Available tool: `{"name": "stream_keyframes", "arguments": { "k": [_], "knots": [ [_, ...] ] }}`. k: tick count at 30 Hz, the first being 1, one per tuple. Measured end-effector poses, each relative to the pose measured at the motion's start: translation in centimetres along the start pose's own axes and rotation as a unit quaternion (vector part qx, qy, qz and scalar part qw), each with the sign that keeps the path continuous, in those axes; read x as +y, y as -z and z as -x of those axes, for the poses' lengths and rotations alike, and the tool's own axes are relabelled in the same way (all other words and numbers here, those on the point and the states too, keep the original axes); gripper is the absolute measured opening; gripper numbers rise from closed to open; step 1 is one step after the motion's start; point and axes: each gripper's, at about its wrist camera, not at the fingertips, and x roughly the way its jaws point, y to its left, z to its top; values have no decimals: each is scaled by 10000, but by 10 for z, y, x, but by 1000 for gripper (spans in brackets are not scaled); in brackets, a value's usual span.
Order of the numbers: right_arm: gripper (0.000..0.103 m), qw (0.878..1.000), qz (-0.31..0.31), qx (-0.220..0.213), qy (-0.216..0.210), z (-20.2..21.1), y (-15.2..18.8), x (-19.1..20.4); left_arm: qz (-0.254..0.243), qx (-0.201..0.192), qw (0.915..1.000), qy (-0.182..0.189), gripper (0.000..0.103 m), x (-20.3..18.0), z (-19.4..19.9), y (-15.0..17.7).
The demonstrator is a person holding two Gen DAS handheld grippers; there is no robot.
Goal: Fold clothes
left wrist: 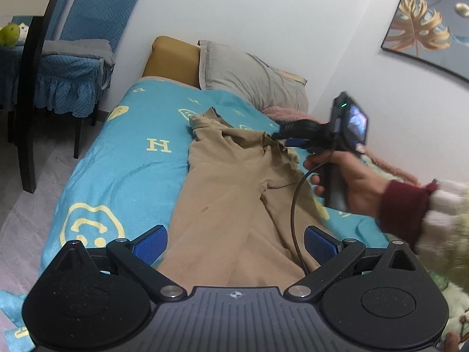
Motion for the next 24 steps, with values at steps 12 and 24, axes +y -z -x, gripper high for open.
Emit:
{"name": "stream_keyframes", "arguments": {
  "k": [12,24],
  "knots": [
    [97,9983,-164,-456,-337,221,26,28,-289,-144,9990,-309,101,-15,45,-2],
    [97,9954,-791,-146,-515,362,93,-4,877,668,9820,-1534,97,38,108,-24]
  ]
}}
